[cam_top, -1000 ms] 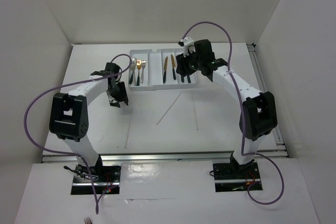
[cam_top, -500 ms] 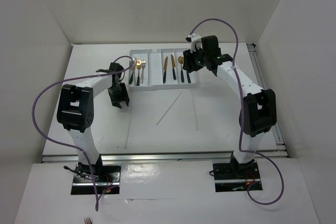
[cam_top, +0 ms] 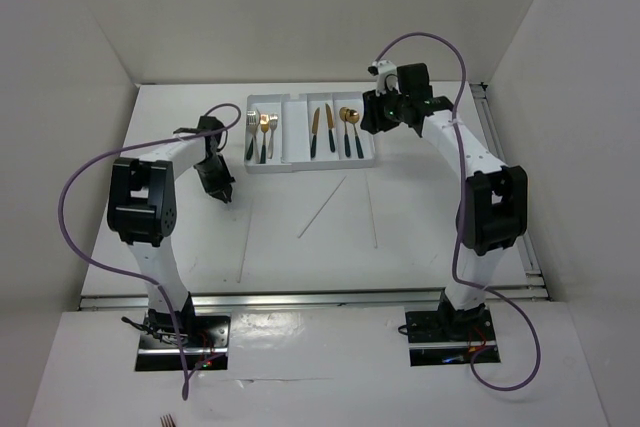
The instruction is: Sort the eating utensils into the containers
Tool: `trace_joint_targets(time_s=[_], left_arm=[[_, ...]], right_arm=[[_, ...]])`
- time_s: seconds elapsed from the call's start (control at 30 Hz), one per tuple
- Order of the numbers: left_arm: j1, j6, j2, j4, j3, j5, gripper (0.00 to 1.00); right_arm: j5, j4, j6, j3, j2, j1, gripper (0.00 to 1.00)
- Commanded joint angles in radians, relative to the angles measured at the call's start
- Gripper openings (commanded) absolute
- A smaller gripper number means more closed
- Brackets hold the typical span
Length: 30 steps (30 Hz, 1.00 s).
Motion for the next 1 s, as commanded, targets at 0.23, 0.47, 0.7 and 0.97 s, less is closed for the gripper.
trace_joint_targets(time_s=[0.23,0.47,0.7,0.97], left_arm=[[0.004,0.036,0.006,0.062,-0.026,0.01,0.0],[0.004,0.09,-0.199,0.118,-0.014,0.022,0.0],[-0.087,0.243,-0.288,0.18,0.145,0.114,0.0],[-0.137,0.387,0.001,0.125,0.649,0.399,0.0]], right_arm=[[-0.035,-0.024,-0.001,0.063,0.014,-0.004,0.42],[-0.065,0.018,0.008,0.012,-0.008,-0.004,0.37],[-0.074,0.046,0.008,-0.037,-0.026,-0.004,0.36],[-0.025,0.071,0.017,-0.086,-0.074,-0.004,0.47]])
